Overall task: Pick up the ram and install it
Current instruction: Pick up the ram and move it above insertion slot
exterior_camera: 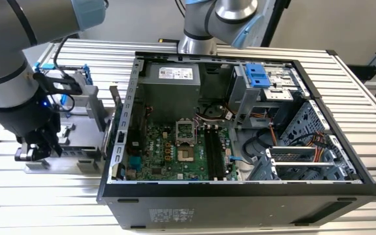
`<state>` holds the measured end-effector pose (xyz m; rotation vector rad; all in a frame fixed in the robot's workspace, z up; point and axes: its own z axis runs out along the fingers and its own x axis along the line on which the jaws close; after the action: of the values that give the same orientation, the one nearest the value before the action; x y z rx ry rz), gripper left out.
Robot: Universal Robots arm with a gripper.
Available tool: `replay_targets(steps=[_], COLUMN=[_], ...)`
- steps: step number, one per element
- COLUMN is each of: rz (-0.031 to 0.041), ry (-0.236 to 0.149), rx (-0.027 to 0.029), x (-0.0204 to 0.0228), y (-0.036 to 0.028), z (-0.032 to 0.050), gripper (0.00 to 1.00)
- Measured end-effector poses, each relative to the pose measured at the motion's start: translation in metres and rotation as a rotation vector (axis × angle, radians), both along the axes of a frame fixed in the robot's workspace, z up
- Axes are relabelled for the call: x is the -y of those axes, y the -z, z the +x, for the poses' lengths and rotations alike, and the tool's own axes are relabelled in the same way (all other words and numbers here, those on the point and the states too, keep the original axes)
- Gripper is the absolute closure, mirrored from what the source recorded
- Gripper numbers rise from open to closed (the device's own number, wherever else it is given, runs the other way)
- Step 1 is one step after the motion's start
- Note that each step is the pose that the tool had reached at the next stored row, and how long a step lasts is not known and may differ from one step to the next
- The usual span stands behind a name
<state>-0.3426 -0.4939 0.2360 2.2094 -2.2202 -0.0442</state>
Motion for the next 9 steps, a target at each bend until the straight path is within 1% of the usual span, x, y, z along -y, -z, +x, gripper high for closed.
replay_targets(steps=[3, 9], rz=[0.001, 0.0018], ry=[0.009, 0.018], rx=[-0.0001, -0.0001], x=[0.0, 0.0001], y=[-0.0037, -0.0142], z=[-0.0001, 0.0001], gripper=[1.0, 1.0])
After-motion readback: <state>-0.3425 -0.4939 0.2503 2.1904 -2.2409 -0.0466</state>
